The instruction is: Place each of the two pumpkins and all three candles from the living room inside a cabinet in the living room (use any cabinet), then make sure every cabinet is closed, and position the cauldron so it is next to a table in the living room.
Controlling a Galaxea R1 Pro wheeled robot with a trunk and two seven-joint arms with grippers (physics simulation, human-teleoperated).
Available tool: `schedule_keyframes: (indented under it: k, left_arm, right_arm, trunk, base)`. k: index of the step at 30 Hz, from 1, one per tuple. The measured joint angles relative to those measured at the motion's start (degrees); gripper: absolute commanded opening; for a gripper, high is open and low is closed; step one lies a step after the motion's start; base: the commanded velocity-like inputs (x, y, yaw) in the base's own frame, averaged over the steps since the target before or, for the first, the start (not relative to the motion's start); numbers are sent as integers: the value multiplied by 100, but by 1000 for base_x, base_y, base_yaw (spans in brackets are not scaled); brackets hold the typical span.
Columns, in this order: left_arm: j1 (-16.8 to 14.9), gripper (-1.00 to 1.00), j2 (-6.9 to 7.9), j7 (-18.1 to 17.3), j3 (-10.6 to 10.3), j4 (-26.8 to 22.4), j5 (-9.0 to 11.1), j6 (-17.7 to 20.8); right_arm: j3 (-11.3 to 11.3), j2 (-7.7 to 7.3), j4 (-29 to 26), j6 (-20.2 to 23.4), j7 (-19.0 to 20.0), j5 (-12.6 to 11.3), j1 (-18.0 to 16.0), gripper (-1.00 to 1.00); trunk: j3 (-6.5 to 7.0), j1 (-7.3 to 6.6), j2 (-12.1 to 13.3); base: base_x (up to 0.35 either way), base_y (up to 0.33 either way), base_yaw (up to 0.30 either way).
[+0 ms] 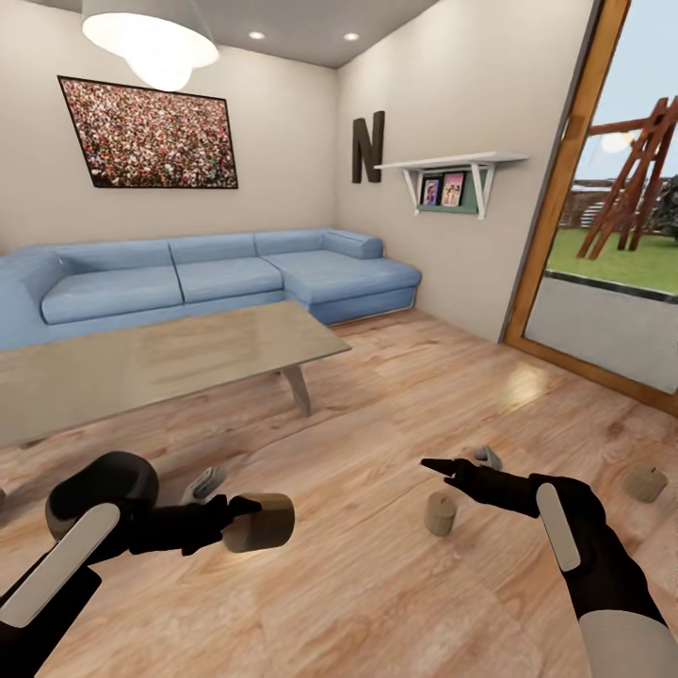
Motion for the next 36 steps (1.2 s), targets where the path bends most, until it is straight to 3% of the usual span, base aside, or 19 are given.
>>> schedule_keyframes:
  k: [8, 16, 23, 36]
  left_arm:
    - [-2, -100, 0, -4, 3, -1, 25, -8]
    - [-2, -100, 8, -11, 7, -1, 21, -4]
    - [-2, -100, 9, -19, 7, -2, 21, -4]
    - [-2, -100, 9, -16, 8, -2, 29, -8]
  right_arm:
    - [-1, -1, -44, 27, 30, -24, 1, 100]
    - [2, -10, -6, -25, 31, -389, 1, 100]
    - [2, -11, 2, -34, 27, -422, 1, 100]
    - [2, -10, -7, -34, 26, -431, 1, 100]
  trunk:
    - [9, 0, 0]
    - [54, -1, 0]
    - [96, 0, 0]
    - [103, 0, 0]
  base:
    - [146, -108, -23]
    - [148, -7, -192]
    - [148, 13, -186]
    - [142, 10, -11]
